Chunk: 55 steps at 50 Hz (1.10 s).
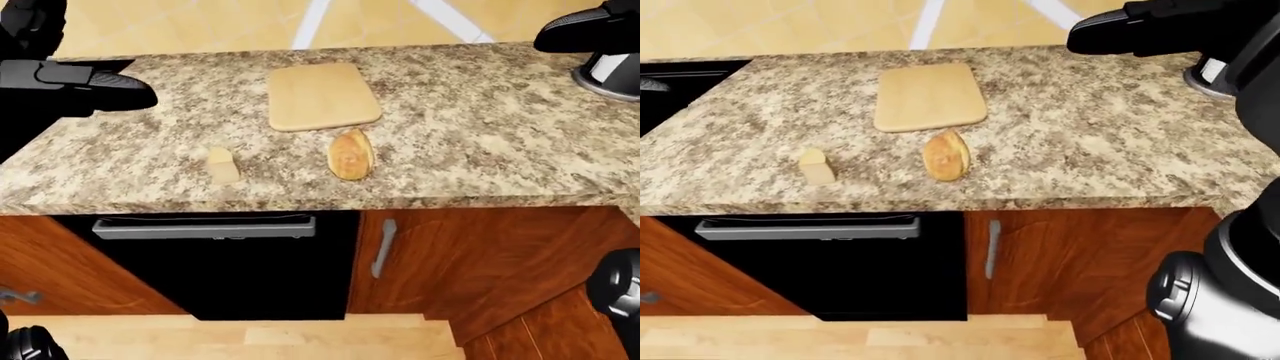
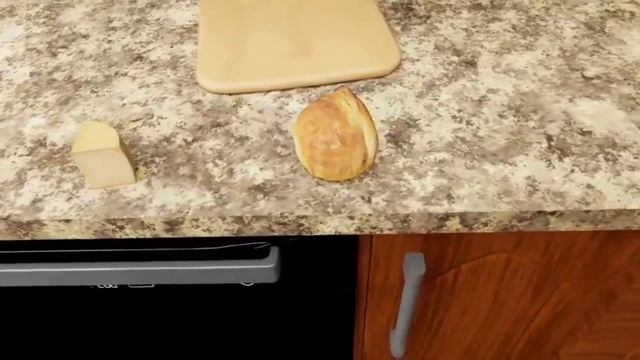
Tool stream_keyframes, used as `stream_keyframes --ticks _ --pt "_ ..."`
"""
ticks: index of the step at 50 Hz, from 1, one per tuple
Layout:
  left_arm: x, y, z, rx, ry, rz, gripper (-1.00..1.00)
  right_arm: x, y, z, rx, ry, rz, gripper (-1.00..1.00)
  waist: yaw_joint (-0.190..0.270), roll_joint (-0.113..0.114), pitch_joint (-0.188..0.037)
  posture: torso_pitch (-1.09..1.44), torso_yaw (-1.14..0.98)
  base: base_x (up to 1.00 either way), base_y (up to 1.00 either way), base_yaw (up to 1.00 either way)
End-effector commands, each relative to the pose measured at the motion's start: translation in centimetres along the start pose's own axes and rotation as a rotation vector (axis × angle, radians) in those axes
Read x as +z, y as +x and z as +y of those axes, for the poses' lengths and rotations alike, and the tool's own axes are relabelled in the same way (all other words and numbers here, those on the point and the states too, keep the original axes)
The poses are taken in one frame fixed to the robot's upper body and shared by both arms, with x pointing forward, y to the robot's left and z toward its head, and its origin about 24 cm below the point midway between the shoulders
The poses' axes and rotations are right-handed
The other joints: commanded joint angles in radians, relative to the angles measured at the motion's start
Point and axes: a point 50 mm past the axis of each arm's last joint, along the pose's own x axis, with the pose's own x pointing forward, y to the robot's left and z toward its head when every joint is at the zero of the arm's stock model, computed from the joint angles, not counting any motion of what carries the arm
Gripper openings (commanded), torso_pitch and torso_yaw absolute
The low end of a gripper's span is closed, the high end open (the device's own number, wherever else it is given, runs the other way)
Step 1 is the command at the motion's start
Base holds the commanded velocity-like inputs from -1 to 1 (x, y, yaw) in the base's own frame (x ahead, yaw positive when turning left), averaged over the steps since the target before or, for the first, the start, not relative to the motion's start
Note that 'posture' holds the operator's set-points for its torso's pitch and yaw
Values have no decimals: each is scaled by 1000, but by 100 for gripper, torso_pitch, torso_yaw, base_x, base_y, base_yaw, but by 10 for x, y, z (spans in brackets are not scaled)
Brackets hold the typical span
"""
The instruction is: Place the bread and cheese on the cutting board.
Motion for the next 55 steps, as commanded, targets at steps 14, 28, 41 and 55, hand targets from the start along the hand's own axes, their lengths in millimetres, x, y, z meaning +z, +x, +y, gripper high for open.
stream_keyframes --ticks 14,28,41,55 --pt "14 -3 4 24 1 -68 100 19 -7 -5 -19 14 -108 100 -1 -8 -37 0 0 8 0 0" --pt "11 -2 4 25 -1 -65 100 17 -6 -3 -16 7 -101 100 9 -65 -54 0 0 12 0 0" --pt "11 -2 2 22 2 -64 100 18 -5 -5 -27 8 -106 100 -1 30 -53 0 0 12 0 0" --pt "10 -2 3 23 3 -62 100 18 -6 -5 -30 6 -105 100 8 -80 -51 0 0 12 0 0"
